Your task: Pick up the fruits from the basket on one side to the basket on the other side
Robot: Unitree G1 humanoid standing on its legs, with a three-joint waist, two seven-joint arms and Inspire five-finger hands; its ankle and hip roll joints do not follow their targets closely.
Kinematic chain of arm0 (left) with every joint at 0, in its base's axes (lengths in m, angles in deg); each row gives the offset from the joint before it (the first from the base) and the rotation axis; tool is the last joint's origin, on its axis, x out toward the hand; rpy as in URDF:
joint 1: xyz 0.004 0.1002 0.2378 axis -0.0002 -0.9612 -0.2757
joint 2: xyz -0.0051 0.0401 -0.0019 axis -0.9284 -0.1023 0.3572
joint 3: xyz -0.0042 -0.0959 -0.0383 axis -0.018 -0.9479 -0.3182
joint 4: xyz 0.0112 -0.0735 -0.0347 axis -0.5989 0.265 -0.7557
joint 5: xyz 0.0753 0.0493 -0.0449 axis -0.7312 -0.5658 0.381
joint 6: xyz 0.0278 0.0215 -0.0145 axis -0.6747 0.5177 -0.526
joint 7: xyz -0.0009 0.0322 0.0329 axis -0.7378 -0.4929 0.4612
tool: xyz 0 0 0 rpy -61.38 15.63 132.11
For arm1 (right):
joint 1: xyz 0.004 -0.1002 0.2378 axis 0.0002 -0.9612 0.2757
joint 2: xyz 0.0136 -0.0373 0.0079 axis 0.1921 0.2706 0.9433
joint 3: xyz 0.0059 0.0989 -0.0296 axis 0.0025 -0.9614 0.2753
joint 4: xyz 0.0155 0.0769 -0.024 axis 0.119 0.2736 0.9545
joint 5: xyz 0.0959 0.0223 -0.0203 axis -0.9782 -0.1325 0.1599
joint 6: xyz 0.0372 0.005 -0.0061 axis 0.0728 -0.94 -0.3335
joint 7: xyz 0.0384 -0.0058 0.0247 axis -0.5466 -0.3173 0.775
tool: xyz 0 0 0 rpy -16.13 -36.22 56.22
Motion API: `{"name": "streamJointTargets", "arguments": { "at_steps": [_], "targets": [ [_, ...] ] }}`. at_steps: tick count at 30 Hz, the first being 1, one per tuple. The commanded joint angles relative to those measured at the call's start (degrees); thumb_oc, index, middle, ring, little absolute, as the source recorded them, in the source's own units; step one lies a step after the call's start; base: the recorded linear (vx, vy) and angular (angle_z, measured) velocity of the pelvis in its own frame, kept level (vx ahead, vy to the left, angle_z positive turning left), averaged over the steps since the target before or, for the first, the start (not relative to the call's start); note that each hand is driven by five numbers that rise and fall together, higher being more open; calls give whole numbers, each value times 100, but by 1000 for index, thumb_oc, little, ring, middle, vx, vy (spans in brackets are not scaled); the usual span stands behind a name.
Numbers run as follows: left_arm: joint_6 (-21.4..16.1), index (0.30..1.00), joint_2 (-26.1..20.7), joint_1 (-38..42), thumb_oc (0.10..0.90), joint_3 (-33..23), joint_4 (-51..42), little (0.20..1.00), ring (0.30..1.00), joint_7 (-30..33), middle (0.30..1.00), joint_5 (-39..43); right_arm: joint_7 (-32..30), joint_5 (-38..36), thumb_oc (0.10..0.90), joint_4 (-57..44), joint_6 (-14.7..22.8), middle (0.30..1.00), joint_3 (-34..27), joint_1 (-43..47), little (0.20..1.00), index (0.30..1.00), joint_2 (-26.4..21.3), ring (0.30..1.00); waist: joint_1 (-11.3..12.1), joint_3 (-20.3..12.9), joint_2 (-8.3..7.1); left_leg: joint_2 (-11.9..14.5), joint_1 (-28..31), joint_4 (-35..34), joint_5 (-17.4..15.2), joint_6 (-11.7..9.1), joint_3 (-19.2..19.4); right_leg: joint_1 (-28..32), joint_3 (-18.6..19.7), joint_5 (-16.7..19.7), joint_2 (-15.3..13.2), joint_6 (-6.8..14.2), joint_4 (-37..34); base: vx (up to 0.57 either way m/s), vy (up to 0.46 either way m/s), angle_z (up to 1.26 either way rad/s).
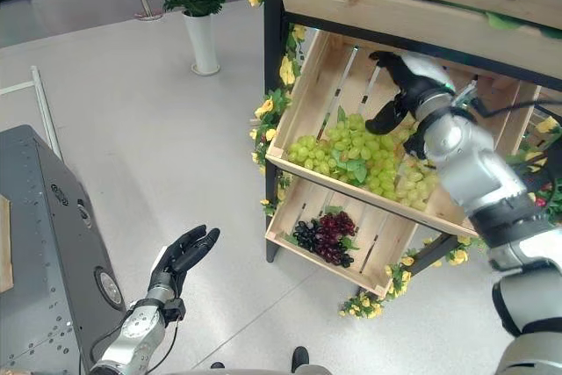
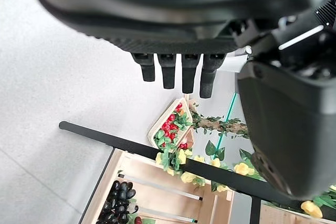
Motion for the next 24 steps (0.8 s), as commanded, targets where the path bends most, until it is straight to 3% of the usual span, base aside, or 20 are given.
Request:
{"name": "streamJointTargets", "arguments": {
  "at_steps": [1,9,13,16,19,24],
  "targets": [
    [-373,900,-207,525,800,-131,-485,900,900,46,900,-131,-642,627,800,-78,199,900,-658,477,900,900,-172,900,13,-247,-163,-322,193,54,-844,184,-40,409,119,-589,109,-64,44,-22,15,-3],
    [-338,900,-116,614,800,-203,-423,900,900,106,900,-178,-498,439,800,-826,555,900,-892,-234,900,900,221,900,-40,-213,-110,-315,195,54,-865,191,9,386,154,-593,99,-54,44,-8,2,-7],
    [-352,900,-72,598,800,-233,-426,900,900,151,900,-205,-717,399,800,-1156,917,900,-1100,-594,900,900,473,900,-75,-198,-78,-318,193,54,-878,197,25,375,169,-596,103,-53,44,0,0,0],
    [-357,900,-32,568,800,-230,-450,900,900,195,900,-227,-996,653,800,-1526,1187,900,-1284,-958,900,900,733,900,-111,-180,-48,-313,197,54,-886,198,39,371,185,-596,105,-49,44,0,0,0],
    [-345,900,9,540,800,-205,-496,900,900,262,900,-237,-1411,1371,800,-1953,1427,900,-1441,-1331,900,900,968,900,-158,-165,-3,-313,201,54,-899,208,54,361,231,-595,116,-43,44,0,0,0],
    [-397,900,127,502,800,-116,-601,900,900,475,900,-293,-2370,2067,800,-2555,2203,900,-1667,-2075,900,900,1267,900,-243,-121,77,-312,206,54,-928,239,119,328,315,-598,130,-13,44,0,0,0]
  ]
}}
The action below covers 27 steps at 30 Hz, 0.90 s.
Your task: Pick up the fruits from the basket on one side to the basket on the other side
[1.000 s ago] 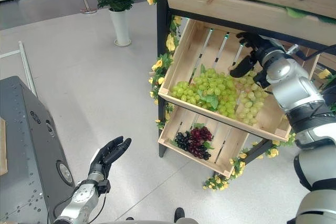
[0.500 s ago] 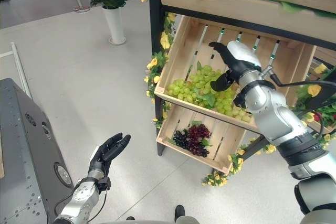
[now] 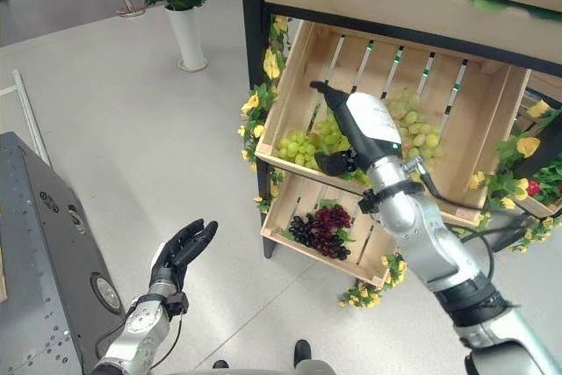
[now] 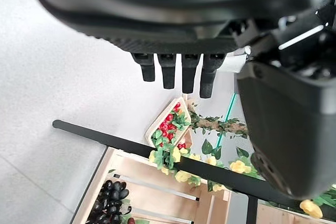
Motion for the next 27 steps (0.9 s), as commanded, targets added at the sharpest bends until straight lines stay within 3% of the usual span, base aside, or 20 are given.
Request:
{"name": "streamJointTargets", "arguments": {
  "at_steps": [1,4,11,23,27],
  "targets": [
    [-509,900,-39,478,800,25,-328,900,900,112,900,-275,-1110,549,800,-453,783,900,-689,428,900,900,28,900,-85,-195,-21,-308,226,55,-893,230,-23,432,163,-604,123,-23,44,0,0,0],
    [-501,900,-24,447,800,65,-413,900,900,189,900,-283,-1579,601,800,-569,1224,900,-699,173,900,900,142,900,-104,-176,20,-311,229,55,-910,246,-16,425,190,-616,125,-14,44,-6,2,-3],
    [-530,900,-48,376,800,167,-499,900,900,287,900,-240,-1860,493,800,-662,1637,900,-658,-261,900,900,316,900,-147,-146,77,-310,217,55,-926,254,5,397,204,-624,118,12,44,-5,0,-6],
    [-568,900,31,299,800,283,-312,900,900,369,900,-212,-1294,-302,800,-869,2480,900,-20,-836,900,900,735,900,-182,-85,126,-330,201,55,-913,289,18,359,239,-616,103,27,44,0,0,0],
    [-585,900,63,276,800,330,-201,900,900,375,900,-190,-776,-668,800,-858,3085,900,336,-881,900,900,882,900,-156,-81,121,-334,209,55,-913,293,3,371,222,-626,96,26,44,0,0,0]
  ]
}}
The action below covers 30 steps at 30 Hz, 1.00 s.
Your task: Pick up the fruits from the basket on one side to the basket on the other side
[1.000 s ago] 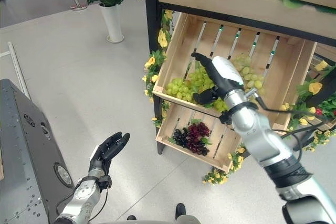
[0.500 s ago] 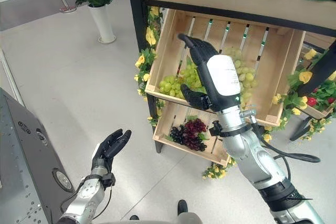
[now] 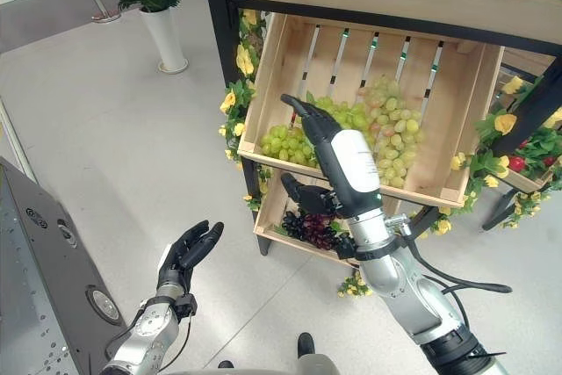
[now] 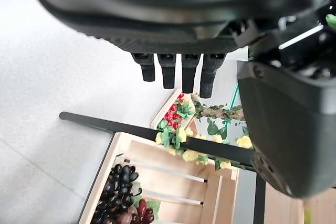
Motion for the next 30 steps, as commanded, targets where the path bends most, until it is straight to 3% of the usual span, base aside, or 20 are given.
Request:
{"name": "streamJointTargets", "arguments": {
  "at_steps": [1,8,20,24,28,30],
  "targets": [
    [-567,900,-105,458,800,55,-25,900,900,6,900,-147,359,-503,800,-641,1070,900,119,505,900,900,136,900,107,-143,-33,-332,173,55,-887,296,-148,410,79,-623,85,-15,44,0,0,0],
    [-566,900,-49,522,800,252,308,900,900,-17,900,-190,1015,-912,800,-285,1217,900,833,767,900,900,259,900,264,-144,-56,-352,163,55,-871,303,-254,459,-75,-652,53,-35,44,3,-9,1],
    [-518,900,23,495,800,190,756,900,900,41,900,-276,1362,-1266,800,371,1092,900,1314,726,900,900,485,900,503,-130,-108,-408,132,55,-838,304,-486,563,-382,-685,0,-43,44,5,-21,10],
    [-457,900,-10,457,800,83,750,900,900,36,900,-267,1462,-1419,800,858,946,900,1454,541,900,900,644,900,608,-132,-107,-450,111,55,-817,296,-631,619,-526,-699,-31,-44,44,7,-3,16],
    [-375,900,-40,395,800,38,752,900,900,7,900,-385,1688,-2038,800,1850,683,900,1568,291,900,900,859,900,755,-126,-121,-491,92,55,-779,293,-810,697,-736,-716,-74,-54,44,12,13,21],
    [-303,900,-75,383,800,40,789,900,900,167,900,-633,1619,-1848,800,2273,687,900,1554,216,900,900,938,900,795,-122,-125,-503,84,55,-762,287,-879,731,-828,-723,-86,-60,44,12,23,33]
  ]
}}
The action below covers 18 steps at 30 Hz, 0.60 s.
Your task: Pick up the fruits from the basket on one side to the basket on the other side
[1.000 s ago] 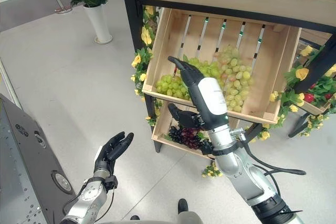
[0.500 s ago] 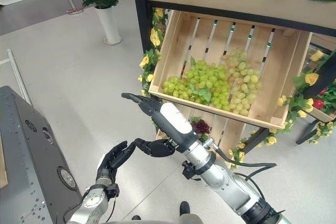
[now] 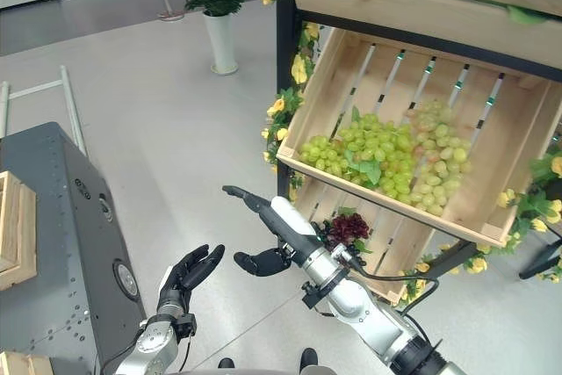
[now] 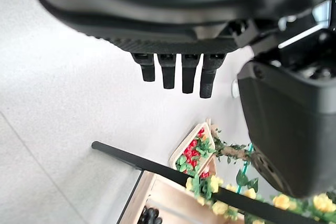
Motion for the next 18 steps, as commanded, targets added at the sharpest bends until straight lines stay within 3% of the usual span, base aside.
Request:
{"name": "streamJointTargets", "arguments": {
  "at_steps": [1,3,9,11,12,14,15,18],
  "targets": [
    [-304,900,-134,493,800,-126,64,900,900,231,900,-604,-90,-83,800,-16,267,900,-26,347,900,900,169,900,129,39,-62,-516,167,54,-846,337,-170,438,-132,-604,-43,-12,44,17,30,29],
    [-160,900,-132,502,800,-111,152,900,900,366,900,-738,-355,451,800,284,17,900,36,342,900,900,194,900,218,56,-74,-549,140,54,-812,356,-330,481,-274,-632,-85,-3,103,15,21,23],
    [-86,900,-84,510,800,-74,244,900,900,304,900,-961,-424,124,800,849,-296,900,-48,276,900,900,424,900,350,161,-99,-602,101,54,-730,489,-679,296,-448,-870,-218,26,936,14,-38,35],
    [-27,900,-127,560,800,-36,259,900,900,300,900,-1029,-427,17,800,1017,-279,900,-86,246,900,900,545,900,298,247,-83,-632,85,54,-682,568,-850,19,-253,-797,-256,57,1514,-47,-128,29],
    [47,900,-184,657,800,-36,335,900,900,144,900,-1050,-536,-15,800,1081,-265,900,-104,203,900,900,578,900,196,321,-57,-672,58,56,-633,632,-1142,-210,187,-805,-187,34,1802,-57,-197,53],
    [132,900,-211,752,800,-18,418,900,900,38,900,-1011,-564,-117,800,1090,-287,900,-136,163,900,900,575,900,88,326,-33,-682,-4,67,-583,662,-1369,-290,551,-904,-48,-20,1804,-48,-235,102],
    [208,900,-185,858,800,15,583,900,900,-69,900,-941,-560,-287,800,1165,-290,900,-201,74,900,900,594,900,-33,286,-23,-677,-62,58,-522,642,-1608,-241,912,-1042,125,-132,1613,-35,-282,145],
    [385,900,-18,922,800,-15,835,900,900,-34,900,-903,-283,-705,800,1548,-255,900,-336,31,900,900,785,900,-30,225,-95,-603,-107,54,-494,475,-1638,32,838,-1009,209,-185,1010,-51,-353,113]
  ]
}}
